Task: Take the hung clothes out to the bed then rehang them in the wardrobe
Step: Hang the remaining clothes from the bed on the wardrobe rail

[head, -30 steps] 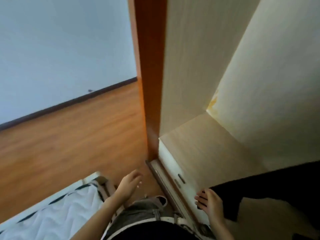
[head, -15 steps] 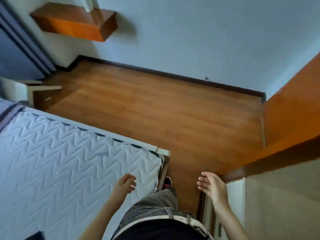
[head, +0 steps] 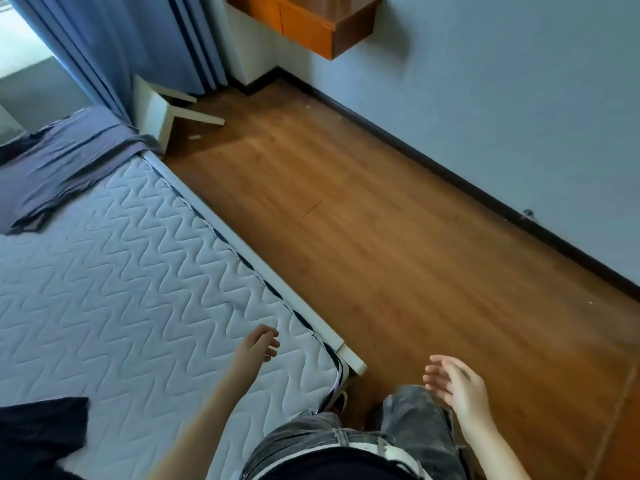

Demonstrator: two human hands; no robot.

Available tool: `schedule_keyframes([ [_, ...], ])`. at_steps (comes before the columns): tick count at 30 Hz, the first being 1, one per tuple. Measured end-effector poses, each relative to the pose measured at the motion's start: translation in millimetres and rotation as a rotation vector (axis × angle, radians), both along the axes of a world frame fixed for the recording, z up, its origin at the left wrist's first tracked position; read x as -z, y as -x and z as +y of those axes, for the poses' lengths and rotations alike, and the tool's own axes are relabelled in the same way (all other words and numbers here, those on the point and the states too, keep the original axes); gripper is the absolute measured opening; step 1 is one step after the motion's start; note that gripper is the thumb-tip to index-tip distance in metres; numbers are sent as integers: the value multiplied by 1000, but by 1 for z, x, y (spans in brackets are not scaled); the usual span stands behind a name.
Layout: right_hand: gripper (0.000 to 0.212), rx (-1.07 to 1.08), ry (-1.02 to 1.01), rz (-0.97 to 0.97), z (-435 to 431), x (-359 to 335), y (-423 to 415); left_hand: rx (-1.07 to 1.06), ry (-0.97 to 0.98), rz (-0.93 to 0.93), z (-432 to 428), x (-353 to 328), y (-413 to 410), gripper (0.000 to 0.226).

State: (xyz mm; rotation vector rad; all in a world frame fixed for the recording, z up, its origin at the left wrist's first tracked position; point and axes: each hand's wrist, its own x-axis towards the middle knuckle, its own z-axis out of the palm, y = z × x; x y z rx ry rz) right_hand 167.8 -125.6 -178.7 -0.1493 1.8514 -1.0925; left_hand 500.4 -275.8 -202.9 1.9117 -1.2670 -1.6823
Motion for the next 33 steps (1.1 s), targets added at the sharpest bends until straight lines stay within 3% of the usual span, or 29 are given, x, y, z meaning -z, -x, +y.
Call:
schedule_keyframes([
  [7,21,-146,-126,-18,-94,31,142,-167,-7,25,-82,14,127,21],
  [16,25,-565,-118,53,-308,19,273,-484,-71,11,-120,4,253,23],
  [25,25,-941,-63,-7,-568,53,210,-1003,-166,-36,-155,33,243,23],
  [29,22,-955,-97,-37,-685,59,165,-1167,-223,22,-239,50,227,22],
  [33,21,-904,-95,-44,-795,45,130,-1144,-183,78,-373,45,192,21],
])
